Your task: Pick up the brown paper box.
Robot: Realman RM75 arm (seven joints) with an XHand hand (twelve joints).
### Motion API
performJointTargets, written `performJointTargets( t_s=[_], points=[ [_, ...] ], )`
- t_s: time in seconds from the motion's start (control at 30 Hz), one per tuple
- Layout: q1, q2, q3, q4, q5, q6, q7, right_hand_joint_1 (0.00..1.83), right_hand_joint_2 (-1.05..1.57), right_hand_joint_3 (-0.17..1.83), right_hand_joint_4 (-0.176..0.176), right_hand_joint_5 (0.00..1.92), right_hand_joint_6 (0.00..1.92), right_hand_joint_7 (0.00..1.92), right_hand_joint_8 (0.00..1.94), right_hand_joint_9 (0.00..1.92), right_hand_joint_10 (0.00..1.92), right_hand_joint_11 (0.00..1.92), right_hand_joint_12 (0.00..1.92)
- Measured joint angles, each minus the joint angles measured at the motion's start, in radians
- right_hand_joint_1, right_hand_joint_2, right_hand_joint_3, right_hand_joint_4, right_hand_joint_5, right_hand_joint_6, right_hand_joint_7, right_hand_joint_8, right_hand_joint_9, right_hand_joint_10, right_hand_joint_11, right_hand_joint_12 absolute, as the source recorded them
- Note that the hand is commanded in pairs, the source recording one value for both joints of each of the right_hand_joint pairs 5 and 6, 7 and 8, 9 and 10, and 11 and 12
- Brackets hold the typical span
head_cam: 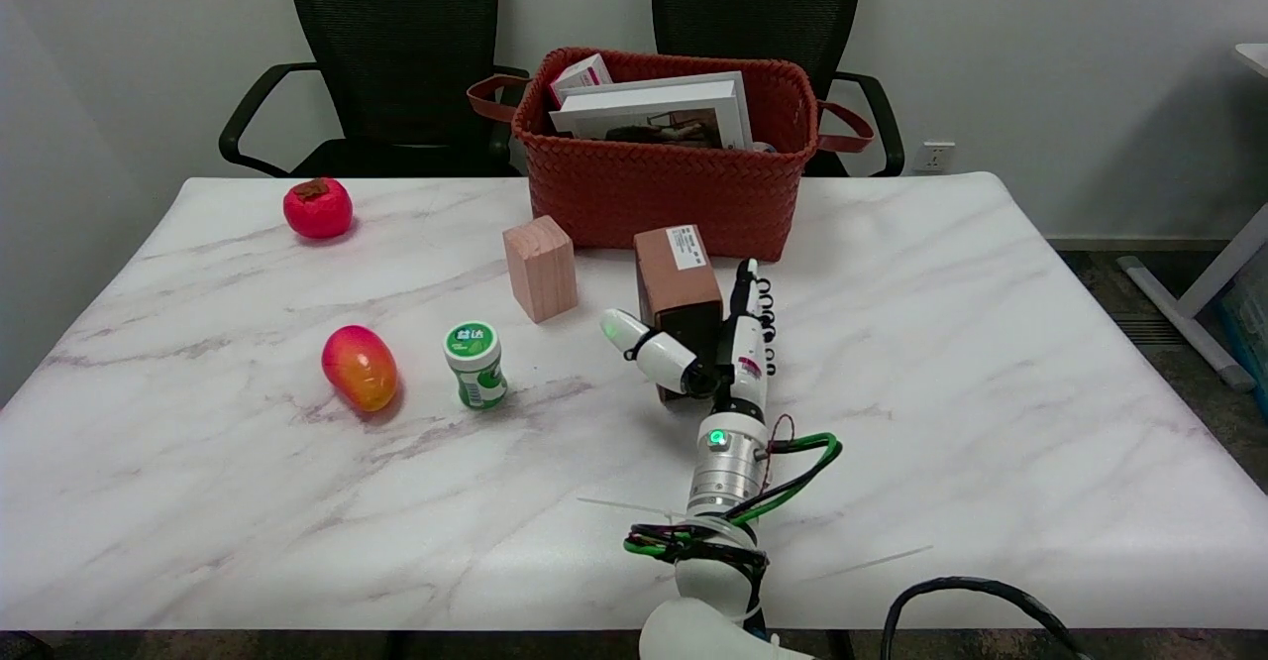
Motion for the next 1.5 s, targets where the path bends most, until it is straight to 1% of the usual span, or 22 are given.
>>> performJointTargets(
  t_s=[0.07, 0.13, 0.17, 0.23, 0.27, 0.3, 0.33, 0.37, 0.43, 0.47, 0.5, 0.53, 0.6, 0.63, 0.77, 0.93, 1.0, 1.03, 1.1, 1.17, 1.3, 1.5],
  points=[
    [0.001, 0.0, 0.001, -0.001, 0.002, -0.003, 0.0, 1.0, 0.63, 0.11, 0.0, 0.0, 0.0, 0.02, 0.02, 0.07, 0.07, 0.0, 0.0],
    [0.001, 0.0, 0.002, -0.002, 0.003, -0.006, 0.001, 1.0, 0.66, 0.14, 0.0, 0.01, 0.01, 0.16, 0.16, 0.17, 0.17, 0.06, 0.06],
    [0.002, 0.0, 0.002, -0.003, 0.004, -0.007, 0.001, 1.0, 0.68, 0.15, 0.0, 0.04, 0.04, 0.22, 0.22, 0.21, 0.21, 0.1, 0.1],
    [0.002, 0.0, 0.003, -0.003, 0.005, -0.008, 0.001, 1.01, 0.71, 0.17, 0.0, 0.25, 0.25, 0.34, 0.34, 0.28, 0.28, 0.18, 0.18],
    [0.003, 0.0, 0.003, -0.004, 0.006, -0.008, 0.001, 1.01, 0.73, 0.18, 0.0, 0.39, 0.39, 0.42, 0.42, 0.32, 0.32, 0.23, 0.23],
    [0.003, 0.001, 0.003, -0.004, 0.006, -0.008, 0.001, 1.01, 0.75, 0.19, 0.0, 0.55, 0.55, 0.52, 0.52, 0.37, 0.37, 0.28, 0.28],
    [0.003, 0.001, 0.004, -0.004, 0.006, -0.008, 0.002, 1.02, 0.78, 0.21, 0.0, 0.77, 0.77, 0.62, 0.62, 0.44, 0.44, 0.33, 0.33],
    [0.004, 0.001, 0.004, -0.004, 0.006, -0.008, 0.002, 1.02, 0.81, 0.23, 0.0, 0.94, 0.94, 0.69, 0.69, 0.5, 0.5, 0.37, 0.37],
    [0.004, 0.001, 0.005, -0.005, 0.007, -0.006, 0.003, 1.01, 0.86, 0.28, 0.0, 1.16, 1.16, 0.82, 0.82, 0.59, 0.59, 0.43, 0.43],
    [0.004, 0.001, 0.005, -0.005, 0.006, -0.005, 0.004, 1.03, 0.91, 0.3, 0.0, 1.31, 1.31, 0.91, 0.91, 0.66, 0.66, 0.47, 0.47],
    [0.004, 0.001, 0.004, -0.005, 0.006, -0.003, 0.005, 1.03, 0.92, 0.32, 0.0, 1.35, 1.35, 0.94, 0.94, 0.69, 0.69, 0.48, 0.48],
    [0.004, 0.001, 0.005, -0.006, 0.007, 0.0, 0.005, 1.03, 0.96, 0.35, 0.0, 1.42, 1.42, 1.09, 1.09, 0.75, 0.75, 0.53, 0.53],
    [0.005, 0.001, 0.005, -0.006, 0.006, 0.005, 0.006, 1.03, 1.0, 0.39, 0.0, 1.44, 1.44, 1.2, 1.2, 0.8, 0.8, 0.58, 0.58],
    [0.005, 0.001, 0.006, -0.007, 0.006, 0.007, 0.007, 1.04, 1.01, 0.41, 0.0, 1.44, 1.44, 1.21, 1.21, 0.81, 0.81, 0.6, 0.6],
    [0.005, 0.0, 0.006, -0.01, 0.006, 0.016, 0.009, 1.04, 1.04, 0.43, 0.0, 1.43, 1.43, 1.24, 1.24, 0.84, 0.84, 0.62, 0.62],
    [0.007, -0.002, 0.005, -0.012, 0.006, 0.025, 0.015, 1.07, 1.07, 0.37, 0.0, 1.36, 1.36, 1.31, 1.31, 0.86, 0.86, 0.65, 0.65],
    [0.008, -0.002, 0.005, -0.014, 0.005, 0.028, 0.02, 1.09, 1.09, 0.34, 0.0, 1.32, 1.32, 1.35, 1.35, 0.96, 0.96, 0.9, 0.9],
    [0.008, -0.002, 0.004, -0.015, 0.005, 0.029, 0.023, 1.09, 1.1, 0.34, 0.0, 1.31, 1.31, 1.37, 1.37, 1.0, 1.0, 0.97, 0.97],
    [0.01, -0.002, 0.004, -0.016, 0.004, 0.032, 0.029, 1.1, 1.11, 0.33, 0.0, 1.31, 1.31, 1.38, 1.38, 1.06, 1.06, 1.03, 1.03],
    [0.012, -0.002, 0.003, -0.018, 0.004, 0.033, 0.034, 1.1, 1.13, 0.32, 0.0, 1.36, 1.36, 1.42, 1.42, 1.14, 1.14, 1.09, 1.09],
    [0.015, -0.003, 0.004, -0.02, 0.003, 0.037, 0.042, 1.12, 1.16, 0.28, 0.0, 1.36, 1.36, 1.45, 1.45, 1.21, 1.21, 1.14, 1.14],
    [0.02, -0.003, 0.005, -0.023, 0.002, 0.04, 0.051, 1.14, 1.21, 0.27, 0.0, 1.35, 1.35, 1.51, 1.51, 1.29, 1.29, 1.15, 1.15]
  ],
)
